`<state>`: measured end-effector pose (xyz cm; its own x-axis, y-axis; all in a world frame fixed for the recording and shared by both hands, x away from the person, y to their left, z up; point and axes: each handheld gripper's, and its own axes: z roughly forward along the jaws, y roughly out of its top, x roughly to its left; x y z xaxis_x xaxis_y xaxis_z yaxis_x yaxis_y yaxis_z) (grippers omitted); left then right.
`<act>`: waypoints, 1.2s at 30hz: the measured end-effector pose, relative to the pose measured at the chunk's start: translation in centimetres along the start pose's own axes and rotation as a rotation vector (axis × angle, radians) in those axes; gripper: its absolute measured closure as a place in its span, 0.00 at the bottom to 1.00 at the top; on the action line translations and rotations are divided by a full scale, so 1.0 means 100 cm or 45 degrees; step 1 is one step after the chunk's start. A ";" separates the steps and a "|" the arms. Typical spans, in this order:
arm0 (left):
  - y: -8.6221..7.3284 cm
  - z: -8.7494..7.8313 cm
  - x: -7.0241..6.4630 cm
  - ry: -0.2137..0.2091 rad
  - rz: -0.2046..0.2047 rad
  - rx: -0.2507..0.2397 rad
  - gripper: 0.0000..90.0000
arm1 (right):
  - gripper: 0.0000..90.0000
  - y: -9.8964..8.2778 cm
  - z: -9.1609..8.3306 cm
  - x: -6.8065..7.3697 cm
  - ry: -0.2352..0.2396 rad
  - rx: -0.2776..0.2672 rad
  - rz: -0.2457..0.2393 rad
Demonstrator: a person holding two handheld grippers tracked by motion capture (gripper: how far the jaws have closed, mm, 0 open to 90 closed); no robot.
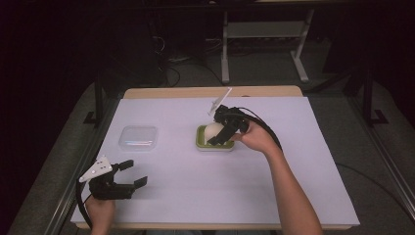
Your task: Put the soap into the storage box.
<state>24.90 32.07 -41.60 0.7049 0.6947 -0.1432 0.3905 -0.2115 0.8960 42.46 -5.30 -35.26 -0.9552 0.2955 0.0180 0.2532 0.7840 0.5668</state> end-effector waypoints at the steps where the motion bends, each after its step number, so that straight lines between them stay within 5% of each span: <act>1: 0.000 0.000 0.000 0.000 0.000 0.000 0.15 | 0.27 -0.001 0.001 -0.001 -0.005 0.002 0.008; 36: 0.000 0.000 0.000 -0.003 0.007 0.002 0.15 | 0.27 -0.002 0.030 -0.021 -0.029 0.039 0.099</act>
<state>24.93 32.06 -41.61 0.7083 0.6920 -0.1395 0.3879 -0.2163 0.8959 44.88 -4.44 -37.87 -0.9287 0.3683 0.0424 0.3317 0.7744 0.5388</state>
